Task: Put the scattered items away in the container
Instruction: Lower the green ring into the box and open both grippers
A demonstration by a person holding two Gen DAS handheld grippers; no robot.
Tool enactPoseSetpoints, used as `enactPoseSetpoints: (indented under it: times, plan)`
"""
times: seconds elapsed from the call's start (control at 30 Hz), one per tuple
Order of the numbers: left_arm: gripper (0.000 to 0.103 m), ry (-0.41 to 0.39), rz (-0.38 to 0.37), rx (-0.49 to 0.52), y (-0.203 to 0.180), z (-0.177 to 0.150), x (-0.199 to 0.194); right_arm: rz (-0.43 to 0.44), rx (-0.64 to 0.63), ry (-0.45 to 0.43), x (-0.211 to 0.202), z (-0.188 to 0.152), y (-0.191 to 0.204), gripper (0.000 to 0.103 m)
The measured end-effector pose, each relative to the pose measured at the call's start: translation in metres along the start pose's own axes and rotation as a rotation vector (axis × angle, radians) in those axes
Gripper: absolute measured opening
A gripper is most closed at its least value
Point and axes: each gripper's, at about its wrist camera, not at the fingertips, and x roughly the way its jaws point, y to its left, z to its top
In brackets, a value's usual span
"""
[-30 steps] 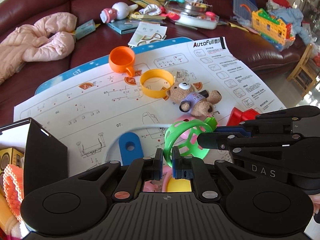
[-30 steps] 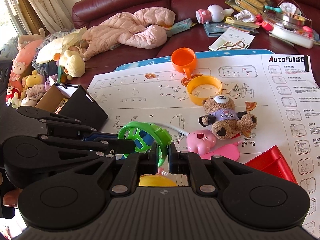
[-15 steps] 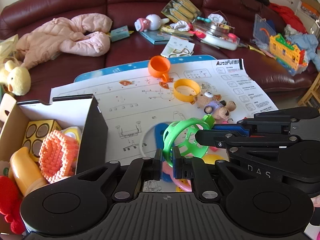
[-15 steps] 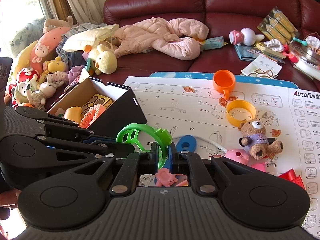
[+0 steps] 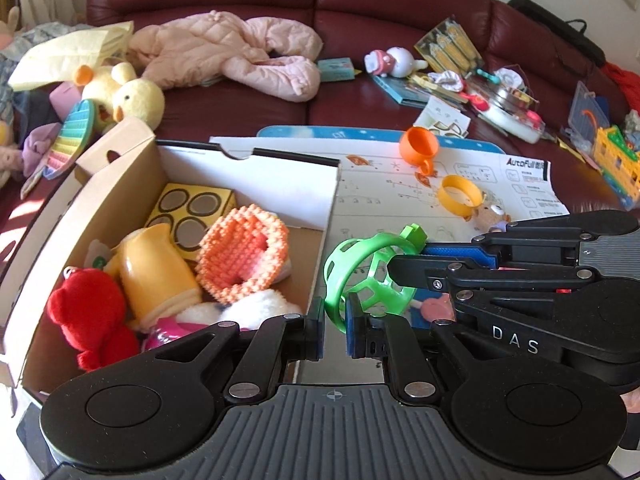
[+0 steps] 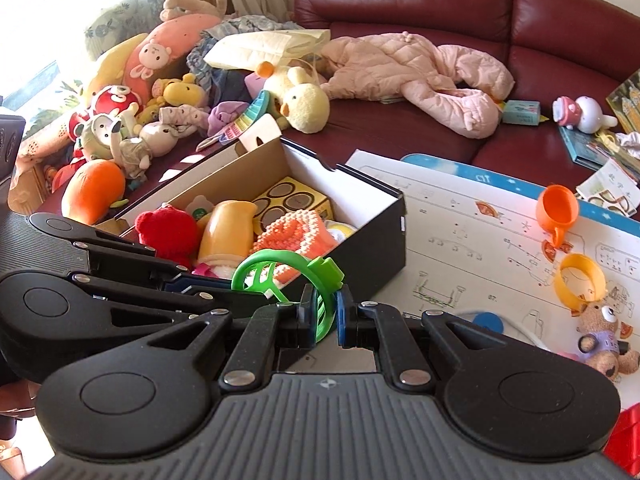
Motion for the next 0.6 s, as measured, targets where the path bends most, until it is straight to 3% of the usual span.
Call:
enactPoseSetpoints:
  times: [0.2,0.47,0.5,0.53,0.57,0.6]
  plan:
    - [0.006,-0.010,0.058,-0.093,0.038,-0.007,-0.016,0.062,-0.100,0.024,0.021,0.016,0.038,0.011]
    - [0.008,-0.037,0.112,-0.147,0.067,0.012,-0.021,0.078,-0.137,-0.014,0.036,0.041,0.058,0.016]
    - [0.017,-0.040,0.123,-0.156,0.069,0.014,-0.020,0.071,-0.129,-0.015,0.037,0.042,0.056,0.019]
    - [0.031,-0.049,0.136,-0.168,0.071,0.015,-0.019,0.059,-0.119,-0.015,0.038,0.042,0.054,0.032]
    - [0.050,-0.053,0.166,-0.182,0.073,0.016,-0.019,0.044,-0.109,-0.015,0.039,0.041,0.051,0.047]
    - [0.068,-0.058,0.192,-0.190,0.075,0.016,-0.019,0.019,-0.100,-0.024,0.038,0.039,0.047,0.052]
